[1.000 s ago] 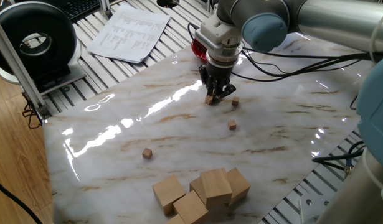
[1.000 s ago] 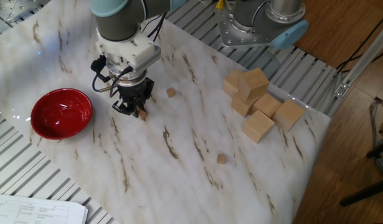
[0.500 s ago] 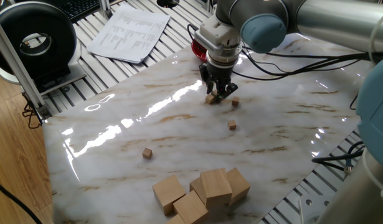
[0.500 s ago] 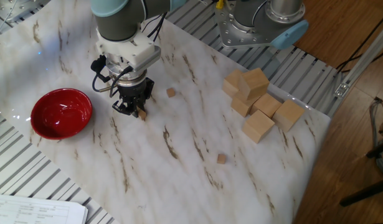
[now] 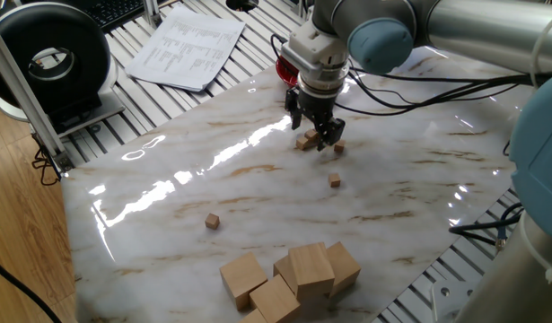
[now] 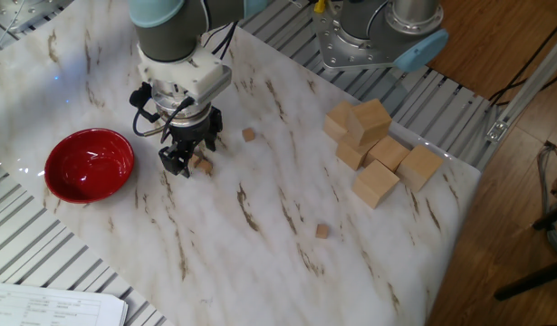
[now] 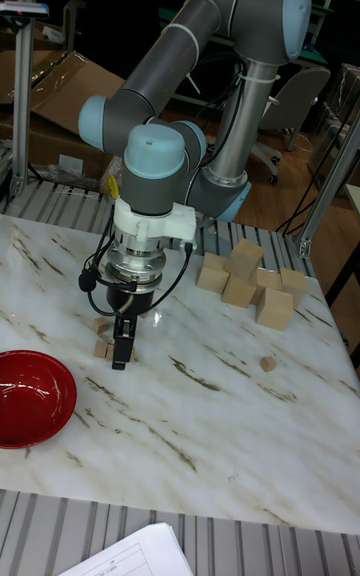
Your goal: Stack the blocks into a pyramid shape
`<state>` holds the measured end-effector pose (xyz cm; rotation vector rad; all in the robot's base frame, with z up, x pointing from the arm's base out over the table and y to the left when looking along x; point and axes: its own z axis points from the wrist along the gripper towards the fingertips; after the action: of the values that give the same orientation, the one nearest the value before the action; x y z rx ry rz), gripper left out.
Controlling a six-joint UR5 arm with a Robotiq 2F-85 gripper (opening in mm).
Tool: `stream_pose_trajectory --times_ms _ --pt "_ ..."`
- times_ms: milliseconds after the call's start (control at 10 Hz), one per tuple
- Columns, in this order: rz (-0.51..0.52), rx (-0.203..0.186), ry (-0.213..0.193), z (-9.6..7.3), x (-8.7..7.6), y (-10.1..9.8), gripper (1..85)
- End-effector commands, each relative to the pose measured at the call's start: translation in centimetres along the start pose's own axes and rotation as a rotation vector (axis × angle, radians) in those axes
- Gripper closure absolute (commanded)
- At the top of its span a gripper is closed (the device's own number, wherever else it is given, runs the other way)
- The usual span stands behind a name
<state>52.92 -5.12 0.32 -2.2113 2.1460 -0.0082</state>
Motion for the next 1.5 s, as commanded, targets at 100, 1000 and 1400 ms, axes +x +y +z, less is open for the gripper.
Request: stream_pose_trajectory --times_ms 100,1000,1400 --pt "0.041 0.006 -0.011 -0.58 -1.07 -0.37 18.7" --pt "0.083 0.021 -0.033 -0.49 -1.89 -0.74 36.0" --pt "0.095 0.025 -0.033 -0.27 -1.44 -0.58 40.7"
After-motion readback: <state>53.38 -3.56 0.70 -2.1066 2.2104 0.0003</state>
